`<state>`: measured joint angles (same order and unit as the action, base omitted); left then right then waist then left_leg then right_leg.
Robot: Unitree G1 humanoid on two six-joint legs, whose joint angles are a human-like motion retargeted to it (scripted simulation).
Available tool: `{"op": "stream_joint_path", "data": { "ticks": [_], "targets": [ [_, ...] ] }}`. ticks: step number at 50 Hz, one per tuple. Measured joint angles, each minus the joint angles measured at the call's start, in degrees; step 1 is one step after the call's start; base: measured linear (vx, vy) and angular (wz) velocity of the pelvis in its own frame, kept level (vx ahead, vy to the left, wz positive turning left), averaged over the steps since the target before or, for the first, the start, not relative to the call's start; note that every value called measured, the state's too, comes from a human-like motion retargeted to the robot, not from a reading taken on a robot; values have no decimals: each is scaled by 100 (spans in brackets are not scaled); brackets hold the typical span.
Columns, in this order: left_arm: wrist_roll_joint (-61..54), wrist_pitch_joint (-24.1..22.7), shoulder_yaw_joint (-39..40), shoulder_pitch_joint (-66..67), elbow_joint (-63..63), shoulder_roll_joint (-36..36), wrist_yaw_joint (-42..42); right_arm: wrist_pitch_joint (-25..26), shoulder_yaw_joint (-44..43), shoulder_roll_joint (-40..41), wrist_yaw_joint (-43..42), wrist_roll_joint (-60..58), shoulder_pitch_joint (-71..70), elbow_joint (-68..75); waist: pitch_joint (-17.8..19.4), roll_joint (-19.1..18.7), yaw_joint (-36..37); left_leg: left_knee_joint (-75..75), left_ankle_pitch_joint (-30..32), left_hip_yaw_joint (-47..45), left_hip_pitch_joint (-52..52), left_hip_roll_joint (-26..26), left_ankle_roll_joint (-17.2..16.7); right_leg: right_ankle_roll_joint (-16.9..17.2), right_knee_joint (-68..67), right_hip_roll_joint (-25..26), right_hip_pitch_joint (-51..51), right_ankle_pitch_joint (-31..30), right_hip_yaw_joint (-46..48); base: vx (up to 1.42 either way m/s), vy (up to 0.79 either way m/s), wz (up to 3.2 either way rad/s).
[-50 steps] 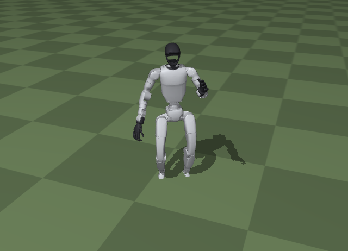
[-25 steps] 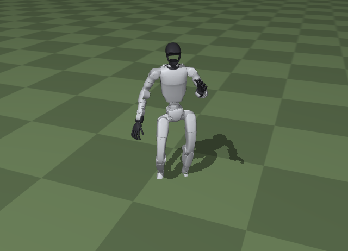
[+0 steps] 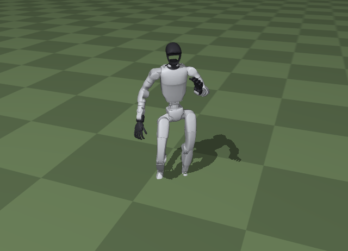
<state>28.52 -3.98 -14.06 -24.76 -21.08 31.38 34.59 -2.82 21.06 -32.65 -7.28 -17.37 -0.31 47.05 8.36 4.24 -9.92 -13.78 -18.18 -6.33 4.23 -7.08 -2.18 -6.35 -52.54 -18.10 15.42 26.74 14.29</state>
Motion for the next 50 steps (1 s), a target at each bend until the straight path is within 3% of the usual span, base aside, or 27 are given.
{"op": "stream_joint_path", "data": {
  "ticks": [8,15,25,36,42,50],
  "targets": [
    [133,81,-102,-405,-182,283,-156,-125,-11,-134,136,355,126,-727,-21,-80,-40,89,66,61,2,0,-45,-21,15,-2,-10,-13,73,0,0,0],
    [231,189,-148,-874,-33,712,-187,-322,108,-89,42,538,-677,-2653,-94,-180,16,294,233,133,3,8,-75,-35,42,8,40,-58,136,-2,0,4],
    [355,256,-469,-1397,484,1301,-221,-332,242,-342,-351,515,-1290,-4121,-137,-150,-2,598,512,200,40,-148,-64,-20,-55,-169,217,-16,156,0,0,0],
    [381,224,-1173,-2015,1082,1695,-540,-230,547,-388,-520,483,-2176,-4791,-213,-222,72,1361,1011,288,-5,-259,0,-5,-90,-275,519,2,188,0,0,0],
    [356,155,-1637,-2175,1616,1749,-792,-205,691,-312,-335,471,-2478,-5065,-196,-258,122,1567,1162,319,75,-219,10,-5,-17,-226,650,-26,238,-1,0,1],
    [560,-17,-2042,-2045,1418,1686,-965,-231,771,-217,37,465,-2478,-5438,-244,-170,206,1579,1215,313,204,-278,40,14,-40,-285,807,-5,198,0,0,0]
  ]
}}
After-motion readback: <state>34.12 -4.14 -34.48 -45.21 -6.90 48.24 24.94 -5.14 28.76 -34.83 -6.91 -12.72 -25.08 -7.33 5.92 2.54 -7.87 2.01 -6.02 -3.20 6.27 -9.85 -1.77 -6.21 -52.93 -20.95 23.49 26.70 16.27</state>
